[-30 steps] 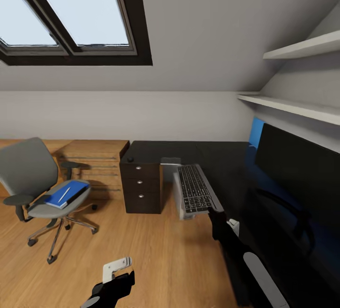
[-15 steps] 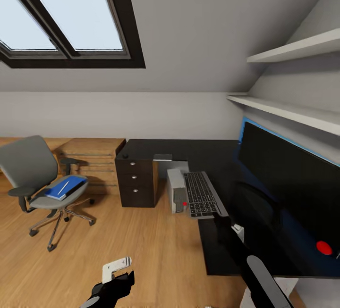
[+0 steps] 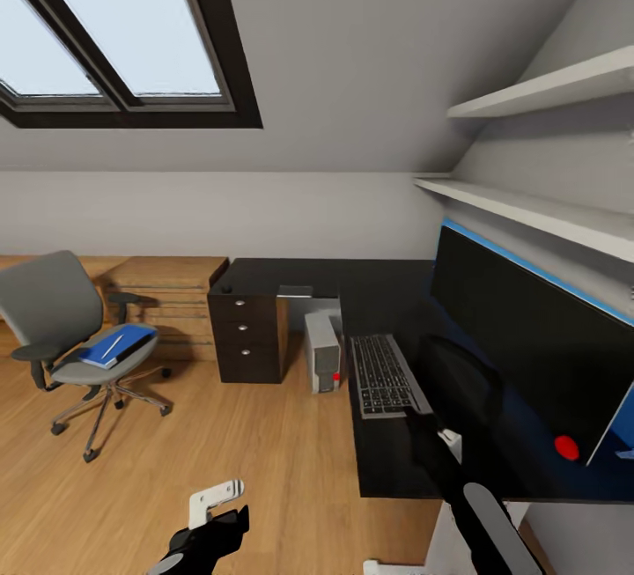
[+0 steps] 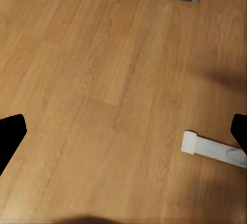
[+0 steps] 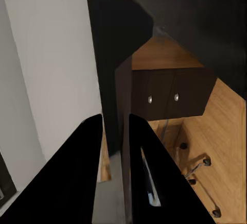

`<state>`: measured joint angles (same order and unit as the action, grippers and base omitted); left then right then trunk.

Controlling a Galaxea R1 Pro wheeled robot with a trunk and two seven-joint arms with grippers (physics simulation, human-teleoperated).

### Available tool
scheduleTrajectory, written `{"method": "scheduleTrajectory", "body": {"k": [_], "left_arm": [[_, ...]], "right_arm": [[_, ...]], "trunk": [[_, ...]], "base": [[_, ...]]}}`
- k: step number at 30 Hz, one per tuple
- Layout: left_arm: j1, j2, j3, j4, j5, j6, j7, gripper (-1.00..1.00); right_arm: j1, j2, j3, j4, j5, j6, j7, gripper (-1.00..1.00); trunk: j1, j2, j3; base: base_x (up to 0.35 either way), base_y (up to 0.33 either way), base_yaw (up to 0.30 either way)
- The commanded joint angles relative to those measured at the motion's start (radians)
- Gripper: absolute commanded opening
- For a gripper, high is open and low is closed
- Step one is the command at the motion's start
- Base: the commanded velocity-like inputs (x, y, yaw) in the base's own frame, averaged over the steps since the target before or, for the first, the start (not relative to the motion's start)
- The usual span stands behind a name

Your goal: In the bedroom, organize the workspace by keeping the computer under the desk, ensuring the monitor is on the desk, placing the keyboard on the desk next to the monitor, placing the mouse on the desk next to the keyboard, moving the folder from the swivel chair onto the desk next to the mouse, stacking the notebook on top of the folder with the pen on top of the notebook, and positioning the swivel chair next to the desk.

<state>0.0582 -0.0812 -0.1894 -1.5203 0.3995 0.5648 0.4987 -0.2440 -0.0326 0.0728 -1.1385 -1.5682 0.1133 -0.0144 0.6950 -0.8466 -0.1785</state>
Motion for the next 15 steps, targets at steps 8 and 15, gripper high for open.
{"method": "scheduleTrajectory", "body": {"k": [8,15], "left_arm": [[0.0,0.0,-0.002,-0.001,0.007,0.0,0.016,1.0],[0.0,0.0,-0.002,-0.002,0.007,0.001,0.012,1.0]], "right_arm": [[-0.001,0.0,-0.01,0.035,-0.011,0.0,0.002,-1.0],[-0.003,-0.001,-0.01,0.055,-0.011,0.0,0.001,-1.0]], "trunk": [[0.0,-0.001,-0.001],[0.0,-0.001,-0.001]], "base": [[0.032,-0.18,0.0],[0.021,-0.031,0.0]]}}
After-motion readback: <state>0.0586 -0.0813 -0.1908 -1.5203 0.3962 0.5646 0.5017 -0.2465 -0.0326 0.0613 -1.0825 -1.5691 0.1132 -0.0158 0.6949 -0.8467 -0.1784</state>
